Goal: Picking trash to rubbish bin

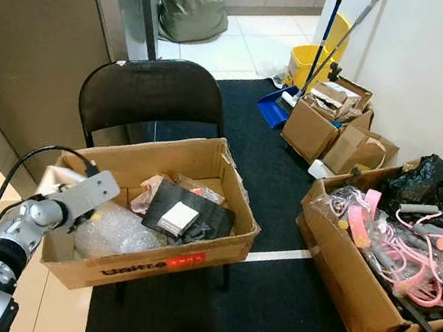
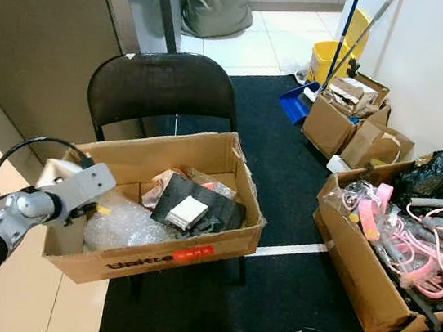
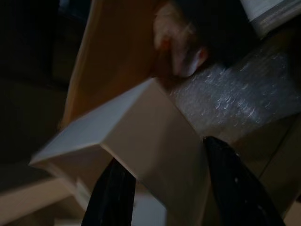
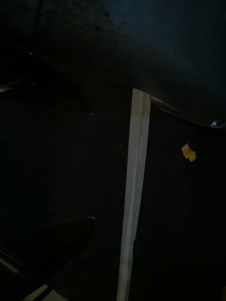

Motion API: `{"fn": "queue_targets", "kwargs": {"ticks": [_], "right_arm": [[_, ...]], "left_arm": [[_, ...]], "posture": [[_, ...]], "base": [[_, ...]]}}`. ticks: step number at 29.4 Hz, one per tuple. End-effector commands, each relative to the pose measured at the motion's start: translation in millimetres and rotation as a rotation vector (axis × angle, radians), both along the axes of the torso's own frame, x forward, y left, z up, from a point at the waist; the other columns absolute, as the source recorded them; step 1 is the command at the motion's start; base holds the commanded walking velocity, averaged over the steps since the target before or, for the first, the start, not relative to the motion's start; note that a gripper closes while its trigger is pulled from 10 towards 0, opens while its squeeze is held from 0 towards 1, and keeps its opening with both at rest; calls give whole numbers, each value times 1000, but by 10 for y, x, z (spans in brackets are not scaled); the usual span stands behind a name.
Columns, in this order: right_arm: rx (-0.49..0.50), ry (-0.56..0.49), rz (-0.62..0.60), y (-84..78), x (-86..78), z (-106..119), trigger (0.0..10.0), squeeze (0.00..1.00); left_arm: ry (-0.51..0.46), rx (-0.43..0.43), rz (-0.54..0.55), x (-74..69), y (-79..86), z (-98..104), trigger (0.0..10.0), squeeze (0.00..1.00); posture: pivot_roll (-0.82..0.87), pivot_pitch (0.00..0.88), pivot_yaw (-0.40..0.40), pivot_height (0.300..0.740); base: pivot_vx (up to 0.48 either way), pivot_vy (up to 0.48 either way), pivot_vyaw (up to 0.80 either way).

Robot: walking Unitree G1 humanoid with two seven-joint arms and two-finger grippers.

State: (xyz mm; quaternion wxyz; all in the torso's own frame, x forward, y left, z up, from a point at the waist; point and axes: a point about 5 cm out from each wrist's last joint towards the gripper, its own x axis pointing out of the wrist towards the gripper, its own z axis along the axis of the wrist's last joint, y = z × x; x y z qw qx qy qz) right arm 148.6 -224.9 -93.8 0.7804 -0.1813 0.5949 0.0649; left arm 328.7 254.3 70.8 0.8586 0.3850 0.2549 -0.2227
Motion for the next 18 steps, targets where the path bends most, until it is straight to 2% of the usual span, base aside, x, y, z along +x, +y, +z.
{"fn": "queue_targets", "kwargs": {"ticks": [1, 5, 12, 16, 17, 18], "right_arm": [[7, 21, 0, 15, -53, -22, 10000, 0], [7, 20, -3, 16, -53, -23, 10000, 0], [8, 20, -4, 23, -52, -24, 10000, 0], [11, 18, -6, 29, -49, -24, 10000, 0], [11, 18, -7, 30, -49, -24, 10000, 0], [11, 18, -8, 30, -49, -24, 10000, 0]], "left_arm": [[24, -32, -24, -19, -56, -41, 10000, 1000], [66, 6, -84, -9, -72, -20, 10000, 1000], [47, 97, -129, 48, 31, 134, 10000, 1000], [-3, 214, -133, 104, 131, 264, 10000, 1000], [-31, 209, -122, 130, 132, 306, 10000, 1000], [-67, 114, -98, 170, 80, 366, 10000, 1000]], "posture": [[51, 137, 92, 740], [47, 140, 94, 740], [52, 139, 98, 740], [56, 138, 101, 740], [56, 138, 101, 740], [56, 138, 101, 740]], "base": [[0, 0, 0], [0, 0, 0], [0, 0, 0], [0, 0, 0], [0, 0, 0], [0, 0, 0]]}}
